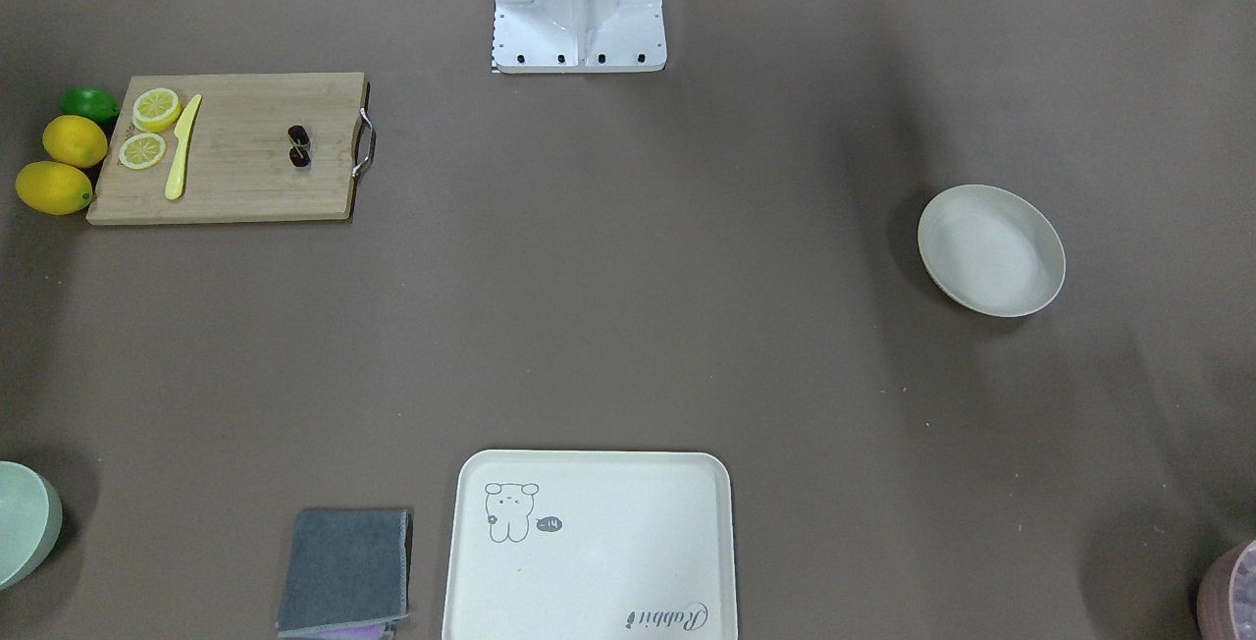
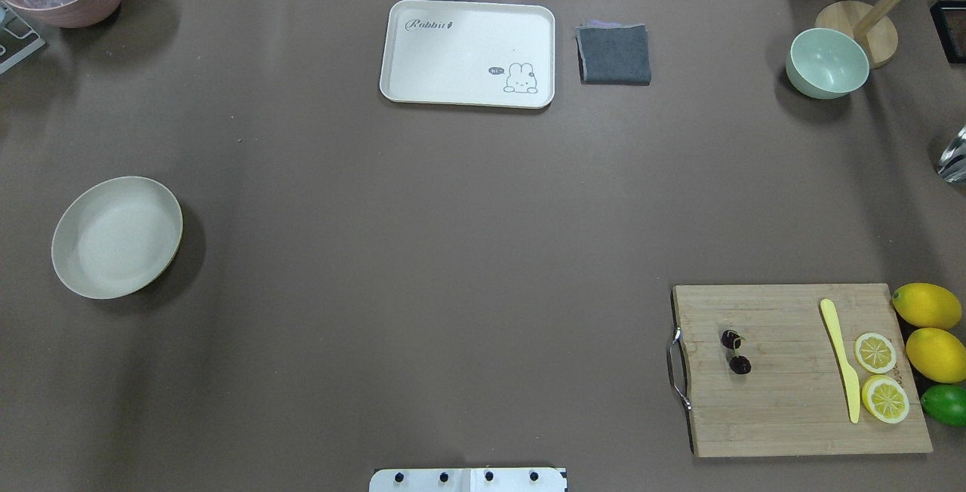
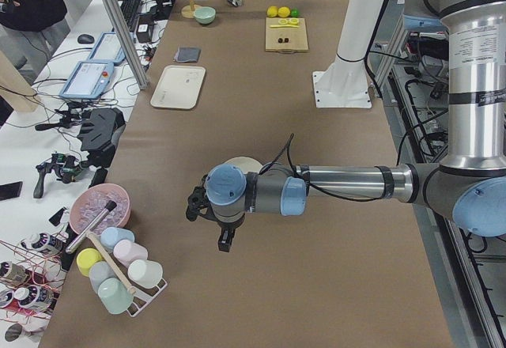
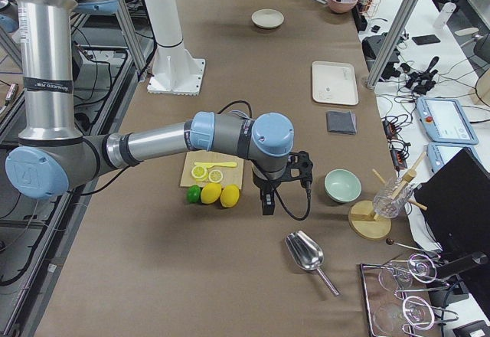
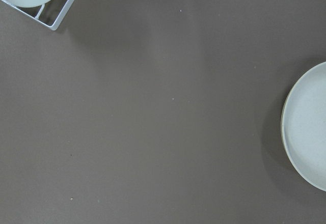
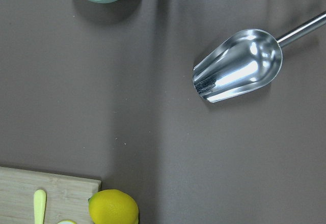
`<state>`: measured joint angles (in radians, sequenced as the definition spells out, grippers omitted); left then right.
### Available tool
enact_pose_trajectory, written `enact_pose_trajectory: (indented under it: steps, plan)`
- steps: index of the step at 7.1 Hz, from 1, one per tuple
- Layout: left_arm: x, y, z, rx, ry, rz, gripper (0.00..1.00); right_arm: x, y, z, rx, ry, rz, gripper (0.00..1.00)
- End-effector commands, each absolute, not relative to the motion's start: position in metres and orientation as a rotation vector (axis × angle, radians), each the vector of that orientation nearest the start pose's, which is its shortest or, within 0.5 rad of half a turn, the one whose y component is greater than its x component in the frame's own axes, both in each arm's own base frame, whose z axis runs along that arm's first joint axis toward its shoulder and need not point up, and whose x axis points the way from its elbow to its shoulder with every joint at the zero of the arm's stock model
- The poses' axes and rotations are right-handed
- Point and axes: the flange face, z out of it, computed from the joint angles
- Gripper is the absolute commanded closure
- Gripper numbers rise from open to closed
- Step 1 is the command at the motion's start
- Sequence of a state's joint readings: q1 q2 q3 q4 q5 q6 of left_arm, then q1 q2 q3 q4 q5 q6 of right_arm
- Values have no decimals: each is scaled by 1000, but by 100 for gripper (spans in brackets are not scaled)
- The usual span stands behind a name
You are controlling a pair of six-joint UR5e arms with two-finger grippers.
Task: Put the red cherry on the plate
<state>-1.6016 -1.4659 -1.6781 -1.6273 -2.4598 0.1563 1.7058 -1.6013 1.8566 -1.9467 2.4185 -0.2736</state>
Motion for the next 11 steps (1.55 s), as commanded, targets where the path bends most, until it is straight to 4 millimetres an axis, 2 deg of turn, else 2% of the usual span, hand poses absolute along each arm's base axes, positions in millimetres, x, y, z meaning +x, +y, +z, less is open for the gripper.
enact_pose_trajectory:
  steps: [1, 3, 4, 5, 6, 7, 8, 9, 10, 11]
  plan:
    - [-73, -452, 644, 129, 871, 129, 2, 130, -439, 581, 33, -803, -61, 0]
    - [-73, -456, 638, 135, 884, 123, 2, 133, -438, 581, 27, -795, -39, 0]
    - [-71, -467, 629, 133, 910, 89, 2, 137, -436, 578, 33, -794, -25, 0]
    - [-67, -485, 620, 145, 913, 98, 2, 146, -428, 581, 37, -795, -4, 0]
    - [-47, -514, 605, 148, 923, 106, 2, 156, -420, 582, 43, -797, 23, 0]
    - [-13, -523, 592, 149, 962, 87, 2, 159, -402, 589, 35, -800, 41, 0]
    - [43, -529, 586, 153, 992, 85, 2, 158, -390, 593, 28, -802, 50, 0]
    - [92, -523, 603, 170, 1039, 87, 2, 159, -385, 596, 24, -805, 56, 0]
    - [131, -512, 613, 183, 1074, 87, 2, 161, -385, 599, 23, -803, 56, 0]
    - [159, -503, 630, 226, 1049, 90, 2, 162, -384, 599, 24, -803, 60, 0]
